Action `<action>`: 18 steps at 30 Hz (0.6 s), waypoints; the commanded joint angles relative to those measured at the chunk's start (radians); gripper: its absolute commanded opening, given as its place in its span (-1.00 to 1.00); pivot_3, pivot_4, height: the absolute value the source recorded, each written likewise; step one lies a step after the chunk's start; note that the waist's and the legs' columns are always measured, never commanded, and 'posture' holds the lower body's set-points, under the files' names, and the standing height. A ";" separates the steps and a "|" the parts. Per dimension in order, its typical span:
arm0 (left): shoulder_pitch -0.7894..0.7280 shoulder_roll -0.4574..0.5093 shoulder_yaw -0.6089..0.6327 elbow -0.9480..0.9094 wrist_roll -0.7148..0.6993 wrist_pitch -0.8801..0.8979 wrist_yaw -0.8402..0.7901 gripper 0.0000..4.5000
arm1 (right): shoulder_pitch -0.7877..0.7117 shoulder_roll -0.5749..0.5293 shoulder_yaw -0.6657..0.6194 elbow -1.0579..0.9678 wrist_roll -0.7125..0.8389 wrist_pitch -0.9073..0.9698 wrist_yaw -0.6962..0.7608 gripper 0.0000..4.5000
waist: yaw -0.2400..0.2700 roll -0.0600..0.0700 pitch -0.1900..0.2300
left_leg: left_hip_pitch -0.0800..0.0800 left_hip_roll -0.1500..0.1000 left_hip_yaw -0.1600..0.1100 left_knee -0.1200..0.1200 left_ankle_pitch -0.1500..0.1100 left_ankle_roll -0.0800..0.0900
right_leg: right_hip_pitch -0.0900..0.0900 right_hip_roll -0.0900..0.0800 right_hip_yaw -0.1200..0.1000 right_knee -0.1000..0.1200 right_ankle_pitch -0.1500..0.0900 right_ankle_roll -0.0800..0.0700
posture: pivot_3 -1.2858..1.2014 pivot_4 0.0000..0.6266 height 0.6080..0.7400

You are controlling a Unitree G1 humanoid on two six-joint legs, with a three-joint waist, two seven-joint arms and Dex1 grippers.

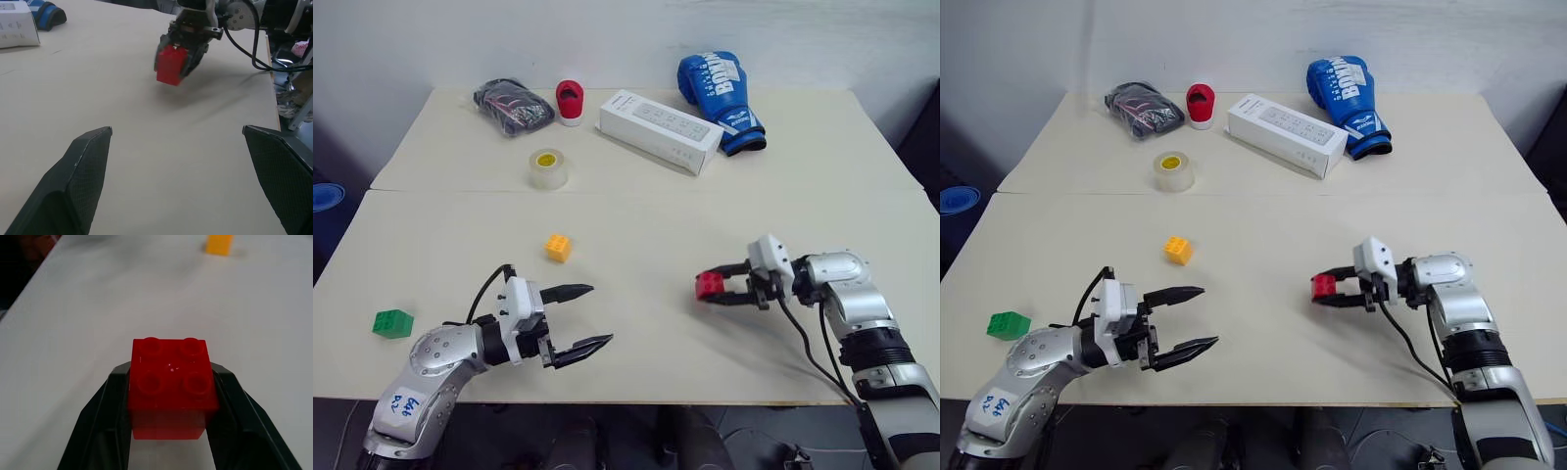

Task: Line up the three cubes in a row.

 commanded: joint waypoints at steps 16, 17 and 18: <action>0.119 0.029 0.166 -0.042 -0.033 -0.005 0.001 1.00 | -0.033 0.009 -0.001 0.044 0.077 -0.134 0.067 0.68 | -0.009 0.000 0.000 | 0.000 0.000 0.000 0.000 0.000 -0.001 | 0.000 0.000 0.000 -0.004 0.000 0.000 | 0.03 -0.52 1.00; 0.152 0.025 0.203 -0.040 -0.033 -0.014 0.004 1.00 | -0.021 -0.002 -0.026 0.012 0.098 -0.120 0.061 0.79 | -0.009 0.000 0.000 | 0.000 0.000 0.000 0.000 0.000 -0.001 | 0.000 0.000 0.000 -0.004 0.000 0.000 | 0.03 -0.52 1.00; 0.175 0.022 0.230 -0.038 -0.032 -0.020 0.007 1.00 | -0.013 -0.009 -0.043 -0.011 0.113 -0.109 0.056 0.91 | -0.009 0.000 0.000 | 0.000 0.001 -0.001 0.000 0.000 -0.001 | 0.000 0.000 0.000 -0.004 0.000 0.000 | 0.03 -0.52 1.00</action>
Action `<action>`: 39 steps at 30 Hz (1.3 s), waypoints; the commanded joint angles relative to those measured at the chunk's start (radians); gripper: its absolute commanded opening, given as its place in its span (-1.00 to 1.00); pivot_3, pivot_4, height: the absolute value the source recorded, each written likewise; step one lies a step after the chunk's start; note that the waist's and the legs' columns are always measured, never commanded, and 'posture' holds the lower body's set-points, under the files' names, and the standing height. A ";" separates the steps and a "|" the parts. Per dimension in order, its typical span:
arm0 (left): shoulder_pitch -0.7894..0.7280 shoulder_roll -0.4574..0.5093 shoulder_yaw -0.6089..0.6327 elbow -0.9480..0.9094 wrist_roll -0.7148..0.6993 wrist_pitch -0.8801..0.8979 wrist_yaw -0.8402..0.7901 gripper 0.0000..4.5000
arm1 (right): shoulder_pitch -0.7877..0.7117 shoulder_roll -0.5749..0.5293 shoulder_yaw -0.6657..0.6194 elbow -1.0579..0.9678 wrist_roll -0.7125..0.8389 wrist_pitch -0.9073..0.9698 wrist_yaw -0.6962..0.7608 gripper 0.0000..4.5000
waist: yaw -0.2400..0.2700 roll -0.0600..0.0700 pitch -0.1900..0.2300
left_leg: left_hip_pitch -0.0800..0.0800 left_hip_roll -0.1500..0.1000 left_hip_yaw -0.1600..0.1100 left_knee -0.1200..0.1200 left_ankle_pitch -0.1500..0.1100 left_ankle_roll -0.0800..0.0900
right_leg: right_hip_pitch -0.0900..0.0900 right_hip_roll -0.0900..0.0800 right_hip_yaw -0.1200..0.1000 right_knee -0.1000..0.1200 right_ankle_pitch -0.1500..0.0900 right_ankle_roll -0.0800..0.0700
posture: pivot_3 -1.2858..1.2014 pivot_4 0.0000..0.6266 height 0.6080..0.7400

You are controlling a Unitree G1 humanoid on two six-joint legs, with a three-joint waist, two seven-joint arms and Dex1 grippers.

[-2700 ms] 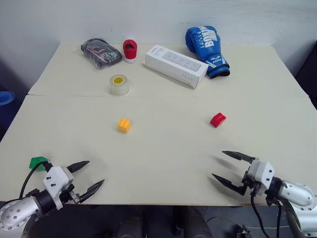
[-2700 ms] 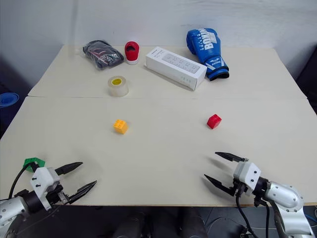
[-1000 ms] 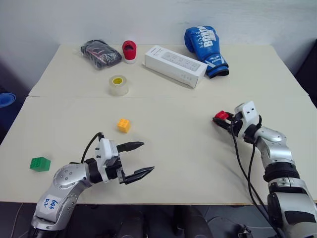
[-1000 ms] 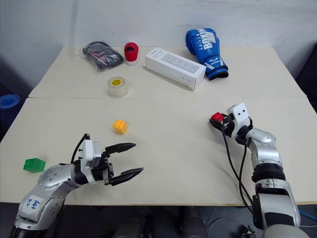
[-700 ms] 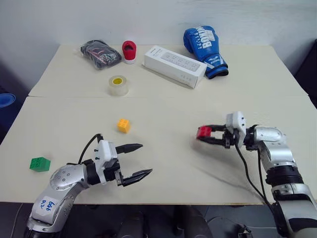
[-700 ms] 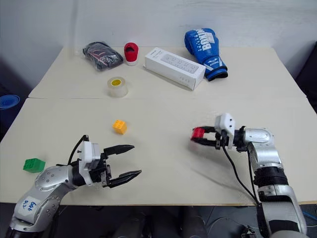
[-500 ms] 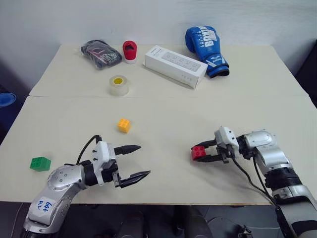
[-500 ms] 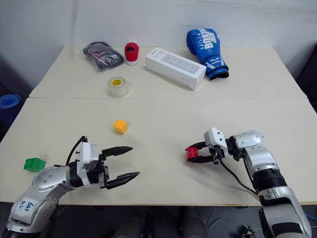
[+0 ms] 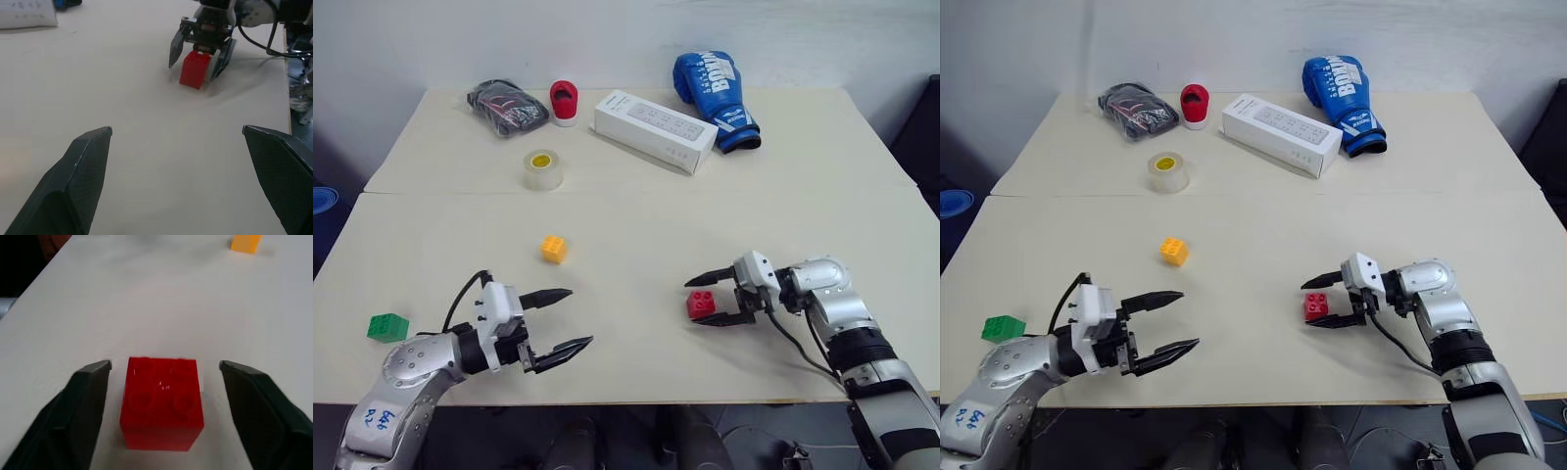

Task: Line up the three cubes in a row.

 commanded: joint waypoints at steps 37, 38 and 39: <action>0.215 -0.308 0.562 0.245 -0.043 -0.091 0.673 1.00 | 0.442 0.111 -0.304 -0.559 0.321 0.085 -0.149 0.98 | 0.012 -0.008 -0.002 | 0.000 0.001 -0.001 -0.001 -0.008 0.003 | 0.001 -0.001 -0.001 -0.004 0.000 -0.001 | 0.03 -0.52 1.00; 0.198 -0.309 0.562 0.253 -0.056 -0.089 0.671 1.00 | 0.439 0.113 -0.303 -0.557 0.319 0.085 -0.148 0.98 | 0.010 -0.008 -0.002 | 0.000 0.001 -0.001 -0.001 -0.008 0.003 | 0.001 -0.001 -0.001 -0.003 0.000 -0.001 | 0.03 -0.52 1.00; 0.178 -0.301 0.543 0.264 -0.046 -0.076 0.673 1.00 | 0.439 0.116 -0.302 -0.555 0.317 0.082 -0.145 0.98 | 0.009 -0.009 -0.002 | 0.000 0.001 0.000 -0.001 -0.008 0.003 | 0.001 -0.001 0.000 -0.003 0.000 0.000 | 0.03 -0.52 1.00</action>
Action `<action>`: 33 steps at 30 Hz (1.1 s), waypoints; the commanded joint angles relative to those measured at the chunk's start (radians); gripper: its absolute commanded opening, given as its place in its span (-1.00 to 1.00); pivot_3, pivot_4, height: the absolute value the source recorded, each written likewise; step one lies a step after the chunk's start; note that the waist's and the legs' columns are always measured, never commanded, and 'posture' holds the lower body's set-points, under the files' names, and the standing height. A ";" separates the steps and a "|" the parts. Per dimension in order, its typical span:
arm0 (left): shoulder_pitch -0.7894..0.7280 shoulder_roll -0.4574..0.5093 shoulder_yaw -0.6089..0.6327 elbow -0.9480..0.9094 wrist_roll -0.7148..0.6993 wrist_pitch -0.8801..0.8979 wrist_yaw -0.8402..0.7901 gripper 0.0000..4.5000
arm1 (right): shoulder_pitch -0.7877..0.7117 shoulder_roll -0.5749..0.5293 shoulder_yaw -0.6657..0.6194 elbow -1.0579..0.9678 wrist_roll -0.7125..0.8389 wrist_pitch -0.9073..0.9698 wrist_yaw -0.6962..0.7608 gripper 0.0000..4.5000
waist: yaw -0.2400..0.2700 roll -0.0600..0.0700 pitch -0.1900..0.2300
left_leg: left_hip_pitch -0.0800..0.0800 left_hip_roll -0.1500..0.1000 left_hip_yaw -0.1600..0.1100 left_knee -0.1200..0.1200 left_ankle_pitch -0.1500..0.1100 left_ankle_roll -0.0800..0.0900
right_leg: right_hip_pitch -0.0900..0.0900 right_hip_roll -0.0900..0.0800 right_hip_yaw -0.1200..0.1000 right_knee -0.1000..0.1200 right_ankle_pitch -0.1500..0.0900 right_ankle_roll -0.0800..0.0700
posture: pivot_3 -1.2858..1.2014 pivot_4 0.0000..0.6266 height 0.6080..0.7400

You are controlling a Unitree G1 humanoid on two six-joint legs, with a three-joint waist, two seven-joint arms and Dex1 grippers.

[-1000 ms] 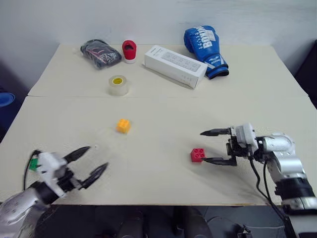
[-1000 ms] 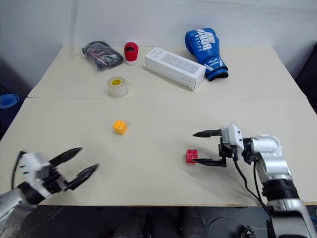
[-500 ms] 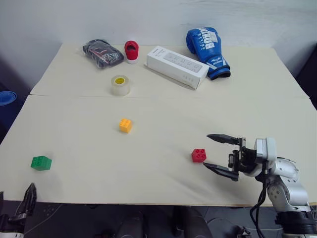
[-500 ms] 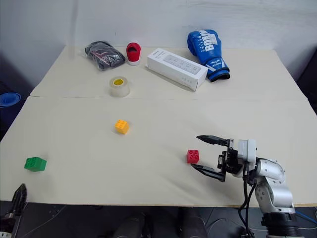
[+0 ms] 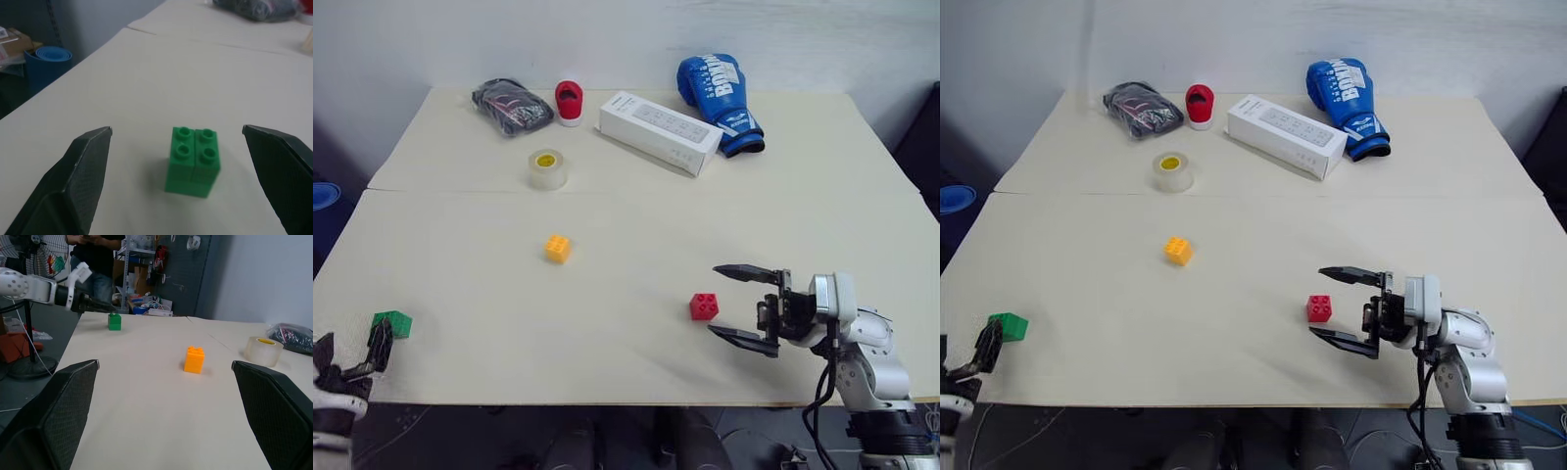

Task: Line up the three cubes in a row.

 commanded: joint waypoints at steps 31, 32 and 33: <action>-0.785 0.299 -0.982 0.216 0.312 -0.095 -0.997 -0.34 | 0.238 -0.114 -0.207 0.072 -0.011 -0.169 0.070 1.00 | 0.015 0.004 -0.001 | 0.001 -0.001 0.004 0.000 0.005 -0.002 | 0.000 0.004 0.000 0.004 0.001 0.001 | 0.03 -0.52 1.00; -0.813 0.283 -1.006 0.246 0.327 -0.105 -1.014 -0.34 | 0.250 -0.113 -0.211 0.056 -0.009 -0.166 0.061 1.00 | 0.015 0.004 -0.001 | 0.001 -0.001 0.004 0.000 0.005 -0.002 | 0.000 0.004 0.000 0.007 0.001 0.001 | 0.03 -0.52 1.00; -0.840 0.265 -1.030 0.279 0.346 -0.116 -1.026 -0.34 | 0.264 -0.112 -0.213 0.034 -0.009 -0.162 0.048 1.00 | 0.012 0.004 -0.001 | 0.001 -0.001 0.005 0.000 0.005 -0.002 | 0.000 0.005 0.000 0.008 0.001 0.001 | 0.03 -0.52 1.00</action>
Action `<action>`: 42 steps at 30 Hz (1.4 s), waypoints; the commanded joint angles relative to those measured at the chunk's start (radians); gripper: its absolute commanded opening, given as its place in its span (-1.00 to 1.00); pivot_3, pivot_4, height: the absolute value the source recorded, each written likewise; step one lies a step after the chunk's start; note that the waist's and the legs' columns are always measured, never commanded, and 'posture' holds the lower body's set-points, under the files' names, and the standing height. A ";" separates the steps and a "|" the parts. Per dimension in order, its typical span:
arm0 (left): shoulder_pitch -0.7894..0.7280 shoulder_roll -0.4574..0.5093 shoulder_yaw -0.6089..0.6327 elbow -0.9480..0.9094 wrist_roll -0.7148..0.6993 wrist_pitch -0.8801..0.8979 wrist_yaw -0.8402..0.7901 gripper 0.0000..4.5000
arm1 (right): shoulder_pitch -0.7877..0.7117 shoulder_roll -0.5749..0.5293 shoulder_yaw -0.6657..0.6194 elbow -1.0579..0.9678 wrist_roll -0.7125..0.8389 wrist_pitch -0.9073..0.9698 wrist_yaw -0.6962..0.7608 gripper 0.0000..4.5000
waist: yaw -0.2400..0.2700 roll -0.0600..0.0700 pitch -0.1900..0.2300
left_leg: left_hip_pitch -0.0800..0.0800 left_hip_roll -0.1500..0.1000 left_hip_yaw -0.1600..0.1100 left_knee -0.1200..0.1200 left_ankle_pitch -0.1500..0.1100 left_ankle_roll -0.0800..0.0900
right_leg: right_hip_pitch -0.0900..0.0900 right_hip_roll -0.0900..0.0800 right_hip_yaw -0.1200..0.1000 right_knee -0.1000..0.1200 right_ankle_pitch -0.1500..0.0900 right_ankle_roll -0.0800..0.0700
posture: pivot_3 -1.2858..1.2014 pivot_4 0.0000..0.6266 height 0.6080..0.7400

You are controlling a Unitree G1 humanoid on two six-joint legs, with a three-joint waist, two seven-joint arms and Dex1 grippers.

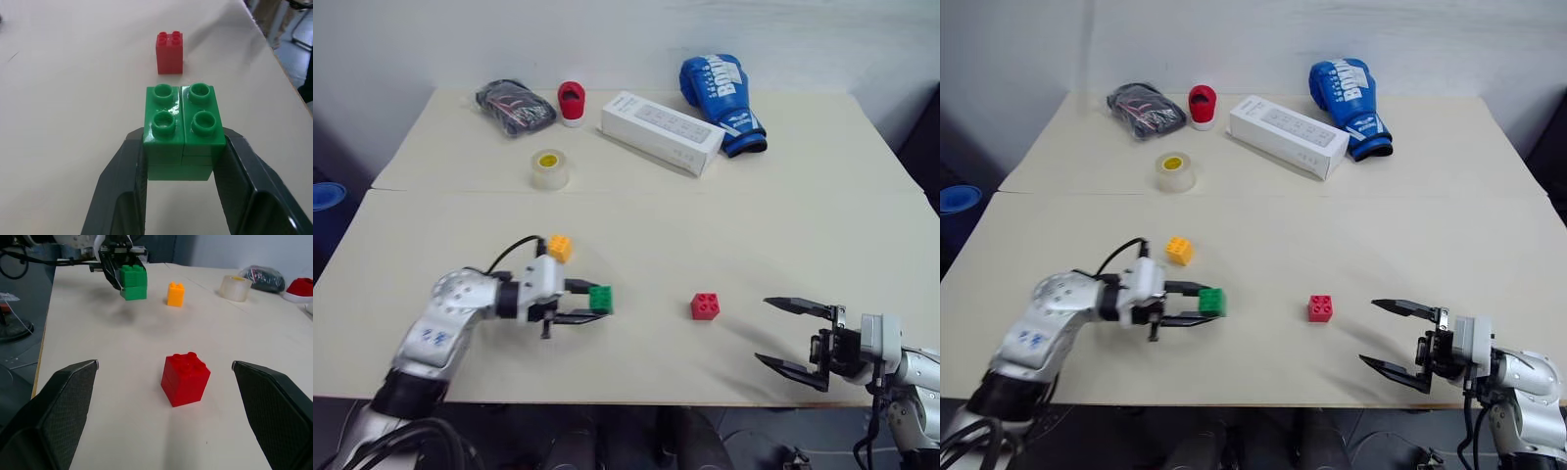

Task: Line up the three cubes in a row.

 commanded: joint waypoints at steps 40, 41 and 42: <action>0.216 0.019 0.234 -0.155 0.034 0.016 0.137 0.88 | 0.086 -0.003 -0.002 -0.242 0.002 0.077 -0.161 1.00 | 0.000 -0.001 0.001 | 0.000 0.000 -0.004 0.002 0.001 0.002 | 0.001 -0.004 0.001 -0.004 0.000 0.001 | 0.03 -0.52 1.00; 0.263 0.025 0.293 -0.192 -0.015 0.045 0.149 0.88 | 0.083 0.002 -0.007 -0.240 0.009 0.077 -0.164 1.00 | 0.000 -0.001 0.001 | 0.000 0.000 -0.004 0.002 0.001 0.002 | 0.001 -0.004 0.002 -0.004 0.000 0.001 | 0.03 -0.52 1.00; 0.310 0.030 0.347 -0.227 -0.063 0.076 0.158 0.88 | 0.081 0.008 -0.013 -0.239 0.016 0.078 -0.169 1.00 | 0.000 -0.001 0.001 | 0.000 0.000 -0.004 0.002 0.001 0.002 | 0.001 -0.005 0.002 -0.004 0.000 0.001 | 0.03 -0.52 1.00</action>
